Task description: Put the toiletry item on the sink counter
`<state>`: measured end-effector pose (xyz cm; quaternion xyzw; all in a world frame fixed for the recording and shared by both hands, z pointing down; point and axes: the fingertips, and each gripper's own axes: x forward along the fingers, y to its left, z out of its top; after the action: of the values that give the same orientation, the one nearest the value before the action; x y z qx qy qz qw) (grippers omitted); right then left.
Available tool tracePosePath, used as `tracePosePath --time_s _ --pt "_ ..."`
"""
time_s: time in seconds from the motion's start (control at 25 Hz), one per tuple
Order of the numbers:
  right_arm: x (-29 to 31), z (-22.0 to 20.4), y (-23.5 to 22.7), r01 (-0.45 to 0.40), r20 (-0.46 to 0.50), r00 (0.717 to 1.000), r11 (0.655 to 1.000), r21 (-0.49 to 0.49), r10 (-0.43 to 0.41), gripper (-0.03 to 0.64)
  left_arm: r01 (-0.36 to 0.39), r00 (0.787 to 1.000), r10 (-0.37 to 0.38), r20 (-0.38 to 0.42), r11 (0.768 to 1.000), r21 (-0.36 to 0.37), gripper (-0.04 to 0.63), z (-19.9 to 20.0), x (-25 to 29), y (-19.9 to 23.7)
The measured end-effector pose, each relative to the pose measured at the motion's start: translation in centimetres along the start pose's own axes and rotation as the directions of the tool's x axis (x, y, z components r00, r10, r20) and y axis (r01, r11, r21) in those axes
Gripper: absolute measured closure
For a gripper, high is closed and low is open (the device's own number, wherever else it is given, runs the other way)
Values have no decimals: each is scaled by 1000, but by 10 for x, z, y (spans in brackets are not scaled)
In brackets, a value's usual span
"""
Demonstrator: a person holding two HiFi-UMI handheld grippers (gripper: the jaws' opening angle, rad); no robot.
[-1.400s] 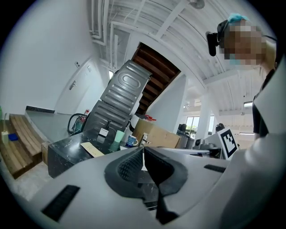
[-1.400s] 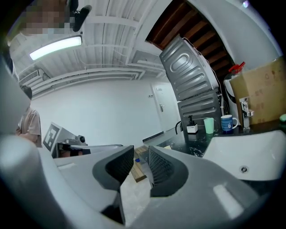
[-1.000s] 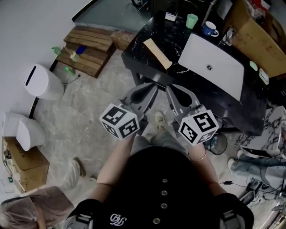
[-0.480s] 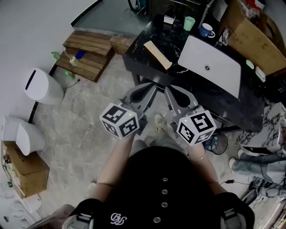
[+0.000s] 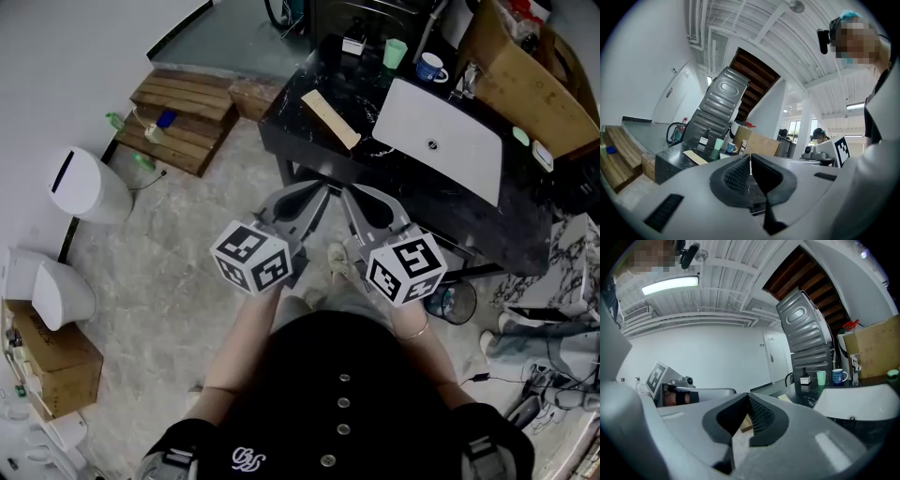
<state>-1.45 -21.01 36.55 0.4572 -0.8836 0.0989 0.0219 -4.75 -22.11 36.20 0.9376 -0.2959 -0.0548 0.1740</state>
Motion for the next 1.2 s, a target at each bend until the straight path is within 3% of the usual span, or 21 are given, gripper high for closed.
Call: tracePosePath --time_s 1.2 --pt "2 3 -7 -22 -8 1000 999 -35 22 614 -10 1000 10 -2 1000 -20 581 -6 10 2"
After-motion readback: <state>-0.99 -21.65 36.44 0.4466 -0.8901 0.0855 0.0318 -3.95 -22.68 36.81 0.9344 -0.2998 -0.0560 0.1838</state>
